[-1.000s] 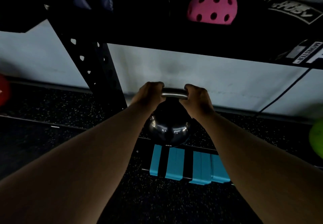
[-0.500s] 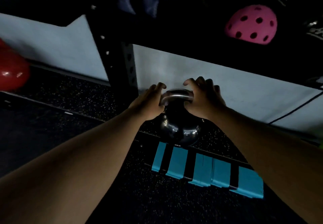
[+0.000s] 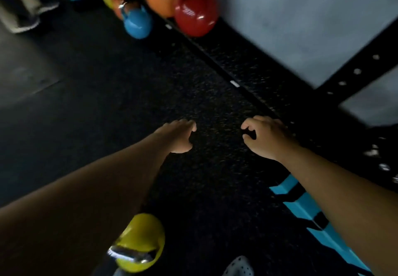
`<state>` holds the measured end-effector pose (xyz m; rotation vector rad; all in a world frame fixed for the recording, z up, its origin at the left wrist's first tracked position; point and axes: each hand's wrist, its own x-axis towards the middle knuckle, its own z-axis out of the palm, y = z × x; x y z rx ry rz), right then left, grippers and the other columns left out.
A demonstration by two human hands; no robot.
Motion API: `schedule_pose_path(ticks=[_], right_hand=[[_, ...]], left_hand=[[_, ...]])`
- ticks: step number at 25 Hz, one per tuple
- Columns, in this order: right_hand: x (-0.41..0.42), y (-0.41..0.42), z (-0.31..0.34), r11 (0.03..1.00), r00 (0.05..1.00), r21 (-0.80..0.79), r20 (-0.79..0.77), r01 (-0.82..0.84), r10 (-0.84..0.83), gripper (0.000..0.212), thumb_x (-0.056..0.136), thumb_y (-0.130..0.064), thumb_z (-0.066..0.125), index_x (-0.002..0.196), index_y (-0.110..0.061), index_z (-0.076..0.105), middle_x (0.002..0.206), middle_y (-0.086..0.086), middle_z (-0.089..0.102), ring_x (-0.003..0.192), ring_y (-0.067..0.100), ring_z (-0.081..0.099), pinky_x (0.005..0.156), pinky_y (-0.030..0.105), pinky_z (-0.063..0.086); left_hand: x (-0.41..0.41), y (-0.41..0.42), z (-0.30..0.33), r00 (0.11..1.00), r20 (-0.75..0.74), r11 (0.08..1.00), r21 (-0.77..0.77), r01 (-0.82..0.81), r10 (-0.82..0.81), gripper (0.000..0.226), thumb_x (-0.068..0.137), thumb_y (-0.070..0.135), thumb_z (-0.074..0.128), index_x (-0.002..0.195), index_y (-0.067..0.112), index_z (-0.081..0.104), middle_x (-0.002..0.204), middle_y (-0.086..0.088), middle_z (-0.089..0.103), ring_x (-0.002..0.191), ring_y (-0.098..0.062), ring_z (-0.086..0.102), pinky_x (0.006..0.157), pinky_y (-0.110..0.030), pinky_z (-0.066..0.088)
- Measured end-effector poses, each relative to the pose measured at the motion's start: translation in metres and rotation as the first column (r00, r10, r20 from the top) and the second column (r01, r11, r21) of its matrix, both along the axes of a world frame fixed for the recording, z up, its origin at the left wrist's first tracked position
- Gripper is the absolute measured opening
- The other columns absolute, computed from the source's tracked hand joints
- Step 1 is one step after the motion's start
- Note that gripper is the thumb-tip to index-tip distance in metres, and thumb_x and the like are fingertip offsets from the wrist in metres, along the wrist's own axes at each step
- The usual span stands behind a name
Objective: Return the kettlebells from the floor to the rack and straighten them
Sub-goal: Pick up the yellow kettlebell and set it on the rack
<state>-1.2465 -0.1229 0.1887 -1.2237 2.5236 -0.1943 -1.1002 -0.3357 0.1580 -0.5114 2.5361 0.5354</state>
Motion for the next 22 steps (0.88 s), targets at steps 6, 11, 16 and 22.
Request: schedule_pose_path(ticks=[6, 11, 16, 22], right_hand=[[0.142, -0.105, -0.039, 0.987, 0.983, 0.11, 0.154, -0.116, 0.099, 0.026, 0.09, -0.033, 0.058, 0.115, -0.026, 0.059, 0.112, -0.002, 0.061, 0.104, 0.023, 0.057, 0.094, 0.039, 0.043], [0.234, -0.141, -0.079, 0.968, 0.96, 0.179, 0.25, -0.177, 0.129, 0.026, 0.089, -0.033, 0.06, 0.114, -0.024, 0.059, 0.111, -0.001, 0.06, 0.104, 0.024, 0.057, 0.094, 0.042, 0.045], [0.296, -0.114, -0.148, 0.943, 0.918, 0.248, 0.38, -0.222, 0.116, 0.03, 0.086, -0.036, 0.06, 0.114, -0.024, 0.06, 0.112, 0.0, 0.062, 0.104, 0.026, 0.059, 0.094, 0.043, 0.045], [0.354, -0.062, -0.25, 0.862, 0.818, 0.331, 0.556, -0.383, 0.149, 0.045, 0.083, -0.042, 0.063, 0.123, -0.025, 0.055, 0.123, 0.004, 0.058, 0.116, 0.03, 0.053, 0.096, 0.044, 0.042]], left_hand=[[0.205, -0.09, -0.033, 0.963, 0.198, 0.982, 0.023, -0.189, 0.181, 0.046, 0.085, 0.021, 0.06, 0.129, 0.03, 0.048, 0.134, -0.003, 0.049, 0.119, -0.028, 0.051, 0.091, -0.044, 0.047], [0.311, -0.109, -0.063, 0.956, 0.252, 0.987, -0.001, -0.158, 0.153, 0.052, 0.082, 0.016, 0.062, 0.13, 0.03, 0.047, 0.136, -0.003, 0.051, 0.123, -0.026, 0.05, 0.096, -0.044, 0.047], [0.331, -0.09, -0.117, 0.955, 0.296, 1.0, 0.018, -0.022, 0.015, 0.054, 0.083, 0.015, 0.059, 0.133, 0.03, 0.047, 0.141, -0.003, 0.046, 0.131, -0.027, 0.044, 0.101, -0.045, 0.043], [0.351, -0.036, -0.215, 0.92, 0.347, 0.979, 0.154, 0.136, -0.182, 0.062, 0.078, 0.031, 0.066, 0.136, 0.031, 0.043, 0.139, -0.003, 0.045, 0.129, -0.027, 0.042, 0.098, -0.042, 0.044]])
